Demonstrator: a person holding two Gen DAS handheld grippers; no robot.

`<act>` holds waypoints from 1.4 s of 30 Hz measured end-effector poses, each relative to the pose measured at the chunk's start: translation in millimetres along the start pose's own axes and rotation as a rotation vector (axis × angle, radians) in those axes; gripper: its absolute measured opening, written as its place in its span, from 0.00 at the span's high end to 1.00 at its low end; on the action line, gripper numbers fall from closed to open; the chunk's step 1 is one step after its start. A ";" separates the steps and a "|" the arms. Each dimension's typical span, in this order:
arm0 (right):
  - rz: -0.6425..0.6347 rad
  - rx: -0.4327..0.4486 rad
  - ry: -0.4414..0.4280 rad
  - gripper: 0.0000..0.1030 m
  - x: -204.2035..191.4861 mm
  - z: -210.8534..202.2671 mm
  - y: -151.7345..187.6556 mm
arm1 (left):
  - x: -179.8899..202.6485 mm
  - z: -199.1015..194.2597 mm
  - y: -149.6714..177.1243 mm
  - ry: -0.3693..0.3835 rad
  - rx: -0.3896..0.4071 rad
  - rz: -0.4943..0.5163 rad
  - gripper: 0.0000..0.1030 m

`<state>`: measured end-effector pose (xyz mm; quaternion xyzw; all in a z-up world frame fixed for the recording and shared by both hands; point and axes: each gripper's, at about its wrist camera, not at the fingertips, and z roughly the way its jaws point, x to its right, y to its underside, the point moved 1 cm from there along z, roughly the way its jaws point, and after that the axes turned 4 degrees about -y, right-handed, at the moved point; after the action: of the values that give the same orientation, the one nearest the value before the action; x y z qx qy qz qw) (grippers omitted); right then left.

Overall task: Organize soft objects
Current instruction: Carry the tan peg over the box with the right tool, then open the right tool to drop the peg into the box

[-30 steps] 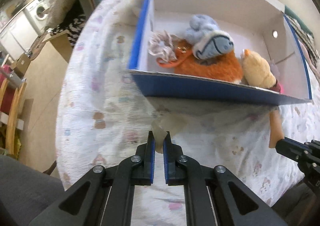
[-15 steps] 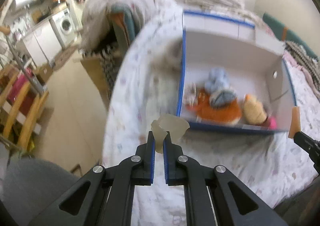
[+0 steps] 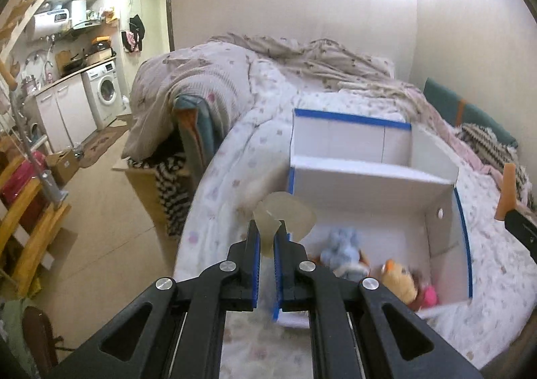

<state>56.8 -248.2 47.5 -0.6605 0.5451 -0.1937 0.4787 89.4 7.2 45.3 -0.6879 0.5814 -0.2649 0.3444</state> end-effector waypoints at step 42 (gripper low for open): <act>0.215 -0.429 0.109 0.31 99.6 153.7 51.9 | 81.5 145.9 36.6 0.155 -0.261 0.129 0.43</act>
<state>181.6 -270.9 -94.5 -0.6738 0.6660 -0.0568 0.3150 193.3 -51.9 -77.1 -0.6655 0.6787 -0.2166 0.2226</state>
